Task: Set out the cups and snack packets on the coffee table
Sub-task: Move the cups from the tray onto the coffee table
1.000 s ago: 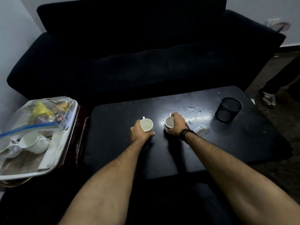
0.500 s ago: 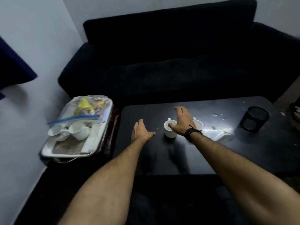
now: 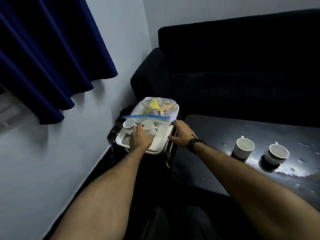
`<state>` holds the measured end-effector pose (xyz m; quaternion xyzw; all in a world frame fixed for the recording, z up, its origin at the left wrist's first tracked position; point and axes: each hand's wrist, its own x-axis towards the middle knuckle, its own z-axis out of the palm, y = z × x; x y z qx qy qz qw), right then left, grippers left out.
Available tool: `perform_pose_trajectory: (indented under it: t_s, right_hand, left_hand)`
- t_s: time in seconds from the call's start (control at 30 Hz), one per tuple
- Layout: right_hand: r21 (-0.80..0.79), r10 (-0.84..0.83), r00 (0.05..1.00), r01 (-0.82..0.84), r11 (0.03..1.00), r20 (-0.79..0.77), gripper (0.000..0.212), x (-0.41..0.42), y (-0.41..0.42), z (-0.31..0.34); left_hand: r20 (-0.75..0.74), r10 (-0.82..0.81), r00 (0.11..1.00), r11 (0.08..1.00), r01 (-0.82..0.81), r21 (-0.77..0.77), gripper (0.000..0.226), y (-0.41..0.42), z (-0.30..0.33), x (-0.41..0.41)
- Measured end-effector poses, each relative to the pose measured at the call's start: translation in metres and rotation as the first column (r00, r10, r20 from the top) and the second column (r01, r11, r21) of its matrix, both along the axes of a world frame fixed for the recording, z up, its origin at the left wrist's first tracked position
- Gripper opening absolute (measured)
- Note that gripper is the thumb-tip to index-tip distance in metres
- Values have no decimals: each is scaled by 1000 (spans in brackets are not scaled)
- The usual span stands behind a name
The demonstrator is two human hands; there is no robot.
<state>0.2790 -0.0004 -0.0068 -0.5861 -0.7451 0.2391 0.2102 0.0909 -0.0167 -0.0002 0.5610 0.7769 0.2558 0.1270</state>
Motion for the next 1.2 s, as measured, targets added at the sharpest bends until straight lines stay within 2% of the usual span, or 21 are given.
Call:
perform_pose_trajectory:
  t_s: [0.07,0.17,0.37,0.53,0.73,0.83,0.93,1.03,1.1,1.2]
  right_hand:
    - [-13,33,999,-33,999,10,66,-26,8,1]
    - [-21,73,997,-73,997,34,73,-61,23,1]
    - [-35,109,984,-105,994,140,77,-98,56,-9]
    - [-32,96,987,-93,995,127,75,-116,74,-25]
    - [16,49,988,-52,999,146,72,-128,83,-37]
    - [17,38,988,-41,999,148,70,-129,84,-36]
    - [2,67,983,-68,998,169,71,-129,80,-35]
    - [52,93,970,-107,993,224,66,-126,73,-30]
    - [163,72,965,-116,980,252,64,-120,66,-25]
    - [222,60,971,-113,968,233,71,-102,57,-11]
  left_hand:
    - [-17,44,999,999,-44,-10,50,4,0,-24]
    - [-89,122,989,990,-127,-60,59,14,-2,-52]
    - [-88,164,982,973,-176,-152,69,48,-14,-73]
    - [-84,83,993,972,-99,-215,76,76,-27,-81]
    - [-91,-23,996,978,4,-210,72,95,-35,-90]
    - [-146,-28,989,973,-6,-231,70,94,-33,-92]
    - [-136,-28,990,962,-10,-272,63,88,-31,-88]
    - [-149,-24,989,969,-14,-248,69,78,-27,-82]
    - [-145,11,989,982,-38,-184,71,69,-21,-77]
    - [-158,24,987,991,-44,-125,74,55,-8,-68]
